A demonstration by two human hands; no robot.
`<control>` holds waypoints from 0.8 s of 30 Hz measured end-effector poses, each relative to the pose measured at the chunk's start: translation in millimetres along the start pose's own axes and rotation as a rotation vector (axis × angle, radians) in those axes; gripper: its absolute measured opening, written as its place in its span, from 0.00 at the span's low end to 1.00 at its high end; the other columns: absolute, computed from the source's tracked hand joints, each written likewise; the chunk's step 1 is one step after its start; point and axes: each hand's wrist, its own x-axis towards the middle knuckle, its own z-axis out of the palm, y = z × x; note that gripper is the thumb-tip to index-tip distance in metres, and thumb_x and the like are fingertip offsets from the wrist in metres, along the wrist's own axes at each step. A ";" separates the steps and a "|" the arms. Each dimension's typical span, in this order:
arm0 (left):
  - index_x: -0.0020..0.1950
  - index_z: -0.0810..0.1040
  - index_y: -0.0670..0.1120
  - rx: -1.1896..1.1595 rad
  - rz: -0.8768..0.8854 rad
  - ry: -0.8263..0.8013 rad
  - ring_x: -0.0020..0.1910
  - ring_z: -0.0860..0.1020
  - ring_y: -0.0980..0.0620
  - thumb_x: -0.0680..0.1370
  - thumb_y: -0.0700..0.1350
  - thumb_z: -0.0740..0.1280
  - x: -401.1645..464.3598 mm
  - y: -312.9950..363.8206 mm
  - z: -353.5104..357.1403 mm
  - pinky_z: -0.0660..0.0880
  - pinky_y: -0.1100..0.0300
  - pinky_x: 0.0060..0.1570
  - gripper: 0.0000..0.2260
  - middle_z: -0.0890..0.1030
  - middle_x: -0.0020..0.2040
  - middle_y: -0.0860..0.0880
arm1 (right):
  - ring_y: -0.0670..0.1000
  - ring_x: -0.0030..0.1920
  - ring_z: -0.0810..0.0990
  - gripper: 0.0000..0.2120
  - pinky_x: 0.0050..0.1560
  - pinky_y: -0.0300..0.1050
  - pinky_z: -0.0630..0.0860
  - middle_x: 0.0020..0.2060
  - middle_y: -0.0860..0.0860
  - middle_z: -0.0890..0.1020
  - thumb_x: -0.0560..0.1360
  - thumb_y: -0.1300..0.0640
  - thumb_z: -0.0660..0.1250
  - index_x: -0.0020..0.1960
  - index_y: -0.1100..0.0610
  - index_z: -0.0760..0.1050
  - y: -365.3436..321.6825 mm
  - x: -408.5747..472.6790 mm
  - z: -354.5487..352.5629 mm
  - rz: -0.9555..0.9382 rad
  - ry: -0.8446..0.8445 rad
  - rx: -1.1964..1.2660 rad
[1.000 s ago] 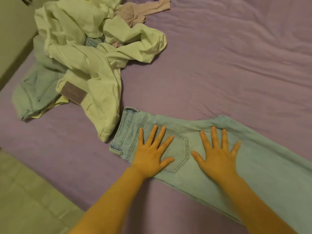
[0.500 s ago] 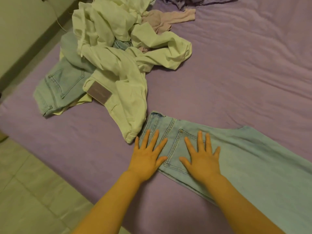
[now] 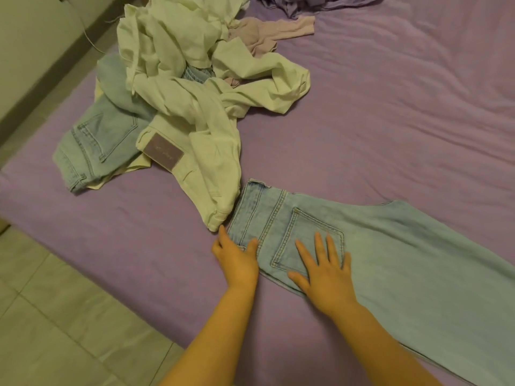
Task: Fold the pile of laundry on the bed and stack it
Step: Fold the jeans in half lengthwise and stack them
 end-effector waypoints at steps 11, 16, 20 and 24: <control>0.75 0.60 0.50 -0.586 -0.049 -0.066 0.55 0.79 0.53 0.72 0.38 0.74 -56.0 46.3 4.8 0.77 0.61 0.50 0.36 0.75 0.64 0.47 | 0.48 0.77 0.42 0.31 0.75 0.44 0.44 0.77 0.47 0.45 0.78 0.39 0.51 0.77 0.45 0.44 -5.7 -39.7 -58.9 -0.074 0.236 0.597; 0.68 0.68 0.49 -0.654 0.033 -0.426 0.48 0.83 0.56 0.74 0.33 0.69 -110.5 80.8 12.8 0.78 0.66 0.42 0.25 0.83 0.51 0.52 | 0.42 0.73 0.60 0.29 0.64 0.28 0.58 0.72 0.42 0.61 0.79 0.46 0.59 0.77 0.48 0.52 7.1 -65.3 -123.4 -0.066 0.276 1.150; 0.66 0.71 0.55 -0.365 0.226 -0.688 0.48 0.81 0.63 0.75 0.34 0.68 -164.8 92.6 35.2 0.78 0.63 0.47 0.24 0.82 0.48 0.62 | 0.40 0.60 0.75 0.35 0.47 0.25 0.69 0.65 0.43 0.73 0.76 0.46 0.65 0.77 0.46 0.52 49.5 -86.5 -149.0 -0.002 0.273 1.167; 0.59 0.76 0.51 -0.221 0.261 -1.000 0.52 0.79 0.54 0.75 0.35 0.69 -209.8 93.8 69.0 0.77 0.58 0.56 0.16 0.80 0.50 0.47 | 0.52 0.59 0.77 0.36 0.43 0.29 0.72 0.66 0.50 0.75 0.75 0.54 0.70 0.77 0.49 0.55 109.8 -113.4 -141.4 0.170 0.400 1.096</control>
